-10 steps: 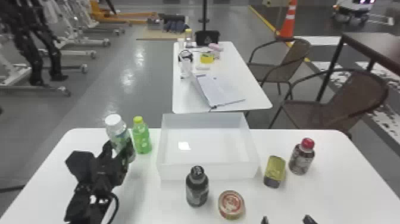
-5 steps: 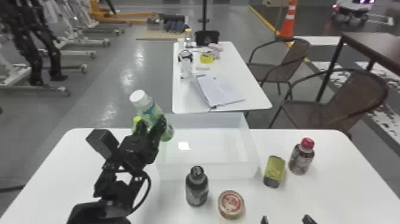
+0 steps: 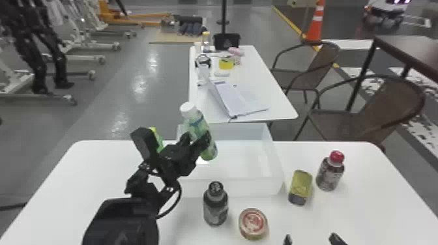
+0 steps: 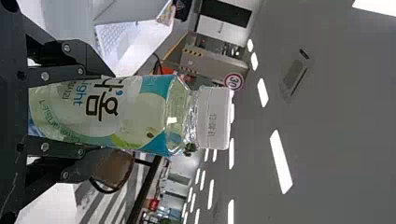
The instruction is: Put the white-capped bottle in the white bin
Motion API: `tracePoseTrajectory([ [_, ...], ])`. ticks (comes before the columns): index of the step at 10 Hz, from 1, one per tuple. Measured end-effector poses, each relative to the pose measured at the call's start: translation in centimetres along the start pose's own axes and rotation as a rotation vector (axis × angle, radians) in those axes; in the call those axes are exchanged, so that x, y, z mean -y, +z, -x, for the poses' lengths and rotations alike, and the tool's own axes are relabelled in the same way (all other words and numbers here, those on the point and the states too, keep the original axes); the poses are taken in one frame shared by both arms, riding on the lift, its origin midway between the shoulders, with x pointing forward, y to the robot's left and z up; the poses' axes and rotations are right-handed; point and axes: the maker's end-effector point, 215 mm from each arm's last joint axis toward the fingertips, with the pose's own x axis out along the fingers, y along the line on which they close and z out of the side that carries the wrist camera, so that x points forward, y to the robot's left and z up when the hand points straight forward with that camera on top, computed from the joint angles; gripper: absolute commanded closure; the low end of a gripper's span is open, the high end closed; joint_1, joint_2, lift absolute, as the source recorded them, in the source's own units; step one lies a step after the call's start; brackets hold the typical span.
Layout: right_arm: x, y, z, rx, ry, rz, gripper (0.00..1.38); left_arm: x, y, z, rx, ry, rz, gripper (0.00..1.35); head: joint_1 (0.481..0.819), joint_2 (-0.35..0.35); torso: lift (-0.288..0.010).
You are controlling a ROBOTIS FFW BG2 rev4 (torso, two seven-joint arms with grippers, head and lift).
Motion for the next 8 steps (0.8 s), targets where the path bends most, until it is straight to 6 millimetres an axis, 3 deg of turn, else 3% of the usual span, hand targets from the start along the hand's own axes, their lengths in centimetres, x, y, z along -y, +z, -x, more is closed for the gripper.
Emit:
tracePoseTrajectory([
  [2, -0.1, 0.1, -0.1, 0.002, 0.005, 0.0, 0.09, -0.9, -2.3, 0.0, -0.069, 0.012, 0.009, 0.77, 0.549, 0.0, -0.1],
  [3, -0.2, 0.1, -0.2, 0.003, 0.007, 0.0, 0.09, -1.1, -2.7, 0.1, -0.086, 0.015, 0.004, 0.46, 0.549, 0.0, -0.1],
  [4, -0.2, 0.2, -0.3, 0.004, 0.01, 0.001, 0.09, -1.2, -2.8, 0.0, -0.091, 0.015, -0.001, 0.05, 0.549, 0.0, -0.1],
  [7, -0.2, 0.2, -0.3, 0.004, 0.011, 0.0, 0.09, -0.9, -2.5, -0.2, -0.088, 0.005, -0.001, 0.25, 0.549, 0.0, -0.1],
  [8, -0.2, 0.2, -0.3, 0.004, 0.011, -0.001, 0.09, -1.1, -2.2, -0.2, -0.078, 0.008, -0.001, 0.26, 0.549, 0.0, -0.1],
])
